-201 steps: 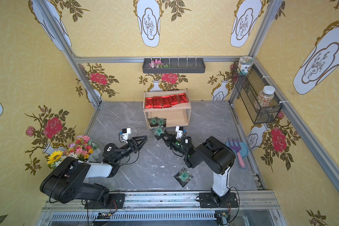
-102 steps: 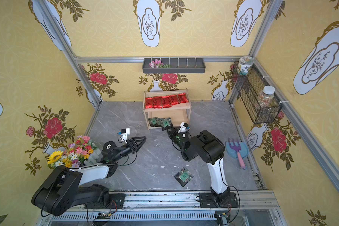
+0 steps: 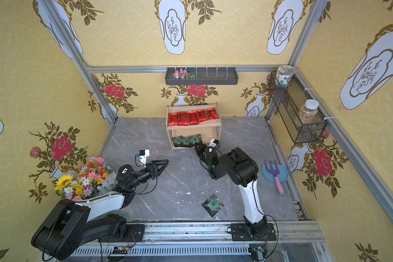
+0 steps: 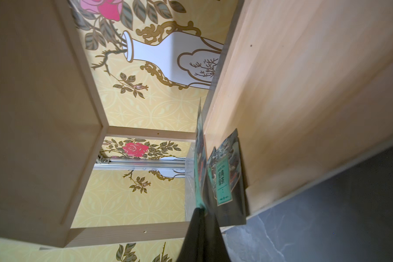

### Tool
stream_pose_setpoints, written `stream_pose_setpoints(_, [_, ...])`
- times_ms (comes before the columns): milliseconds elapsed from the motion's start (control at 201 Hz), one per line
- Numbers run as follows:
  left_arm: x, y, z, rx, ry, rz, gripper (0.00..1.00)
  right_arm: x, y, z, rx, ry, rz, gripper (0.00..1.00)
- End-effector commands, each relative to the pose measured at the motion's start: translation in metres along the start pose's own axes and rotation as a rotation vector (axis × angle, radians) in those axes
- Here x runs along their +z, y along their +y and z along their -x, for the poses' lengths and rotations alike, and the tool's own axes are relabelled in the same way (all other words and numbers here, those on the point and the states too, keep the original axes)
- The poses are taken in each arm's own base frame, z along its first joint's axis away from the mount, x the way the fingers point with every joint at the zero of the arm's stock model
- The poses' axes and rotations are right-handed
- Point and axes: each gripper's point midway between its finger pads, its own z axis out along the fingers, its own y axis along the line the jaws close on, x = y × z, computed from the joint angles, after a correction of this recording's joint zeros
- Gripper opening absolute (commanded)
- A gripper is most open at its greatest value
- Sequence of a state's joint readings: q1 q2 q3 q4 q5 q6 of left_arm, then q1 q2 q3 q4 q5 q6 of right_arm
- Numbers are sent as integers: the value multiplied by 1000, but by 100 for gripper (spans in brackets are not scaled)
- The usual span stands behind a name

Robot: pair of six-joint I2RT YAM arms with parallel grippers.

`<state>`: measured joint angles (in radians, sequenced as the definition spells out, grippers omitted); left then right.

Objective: Place the tea bags on the shelf by color
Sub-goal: Place the tea bag on the shelf.

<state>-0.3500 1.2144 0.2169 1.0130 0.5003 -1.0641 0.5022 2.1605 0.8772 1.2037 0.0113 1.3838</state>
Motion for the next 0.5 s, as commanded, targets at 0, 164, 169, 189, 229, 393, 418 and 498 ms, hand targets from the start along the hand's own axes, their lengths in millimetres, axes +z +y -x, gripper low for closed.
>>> stream_pose_setpoints(0, [0, 1, 2, 20, -7, 7, 54, 5, -3, 2, 11, 5, -15, 1])
stream_pose_setpoints(164, [0, 3, 4, 17, -8, 13, 54, 11, -7, 4, 16, 3, -41, 2])
stream_pose_setpoints(169, [-1, 3, 4, 17, -9, 13, 54, 11, -7, 4, 17, 3, -41, 2])
stream_pose_setpoints(189, [0, 3, 4, 17, -7, 11, 54, 12, -7, 3, 18, 4, -41, 3])
stream_pose_setpoints(229, [0, 3, 4, 16, -9, 12, 54, 14, -7, 4, 20, 3, -42, 3])
stream_pose_setpoints(393, [-1, 4, 6, 16, -12, 14, 54, 19, -12, 5, 30, 0, -57, 4])
stream_pose_setpoints(418, [-2, 4, 6, 16, -14, 15, 54, 20, -12, 7, 32, -4, -54, 4])
stream_pose_setpoints(498, [-2, 5, 6, 14, -13, 19, 54, 22, -15, 8, 40, -7, -57, 4])
